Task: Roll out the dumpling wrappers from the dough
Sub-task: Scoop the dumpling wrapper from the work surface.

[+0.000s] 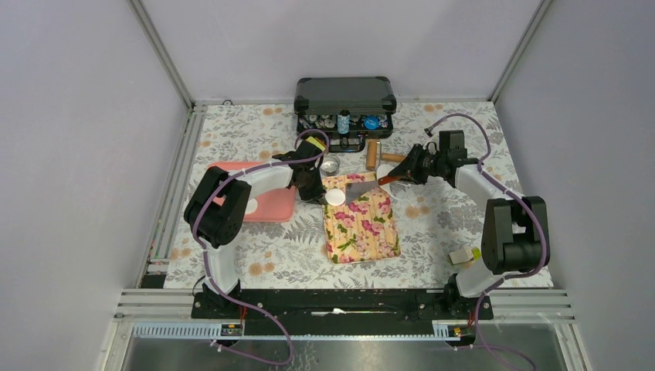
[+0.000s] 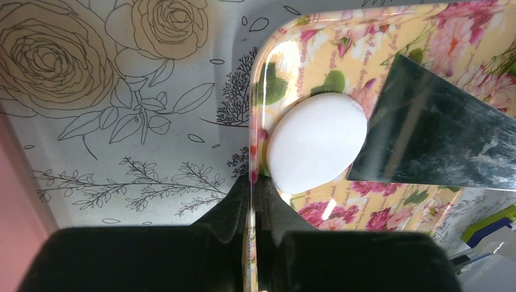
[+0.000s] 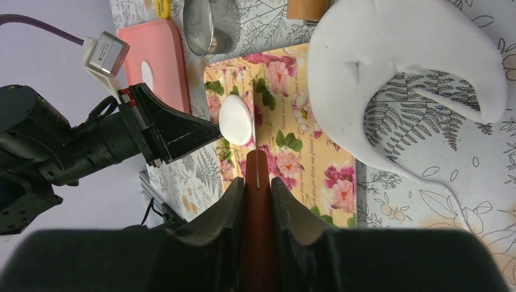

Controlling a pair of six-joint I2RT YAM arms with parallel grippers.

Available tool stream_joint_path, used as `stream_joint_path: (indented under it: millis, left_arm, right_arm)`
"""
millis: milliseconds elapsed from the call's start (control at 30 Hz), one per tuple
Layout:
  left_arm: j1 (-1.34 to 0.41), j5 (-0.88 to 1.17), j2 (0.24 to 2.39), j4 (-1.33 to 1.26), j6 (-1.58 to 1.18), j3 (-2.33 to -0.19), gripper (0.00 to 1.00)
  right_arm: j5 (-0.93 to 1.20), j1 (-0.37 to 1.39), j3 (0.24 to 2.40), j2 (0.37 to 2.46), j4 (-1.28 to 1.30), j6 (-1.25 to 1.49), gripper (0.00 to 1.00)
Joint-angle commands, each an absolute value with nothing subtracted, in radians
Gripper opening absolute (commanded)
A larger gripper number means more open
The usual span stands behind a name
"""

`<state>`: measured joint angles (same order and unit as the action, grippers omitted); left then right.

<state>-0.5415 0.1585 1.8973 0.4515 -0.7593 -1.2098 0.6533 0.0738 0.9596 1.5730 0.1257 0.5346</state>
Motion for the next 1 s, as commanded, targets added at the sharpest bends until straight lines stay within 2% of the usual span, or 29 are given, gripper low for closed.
stream_joint_path:
  millis: [0,467,733,967]
  left_arm:
    - [-0.535,0.159,1.876,0.453,-0.743,-1.231,0.00]
    - [-0.532,0.162,1.890,0.456,-0.745,-1.236,0.00]
    - [-0.532,0.159,1.887,0.454,-0.745,-1.235,0.00]
    - [-0.534,0.164,1.892,0.453,-0.746,-1.235,0.00]
  right_arm:
    - [0.640,0.057,0.927,1.631,0.158,0.482,0.00]
    - [0.829,0.006,0.868,1.680,0.155,0.441,0.00]
    - [0.861,0.007,0.861,1.687,0.147,0.406,0.00]
    - [0.884,0.006,0.797,1.688,-0.058,0.494,0.00]
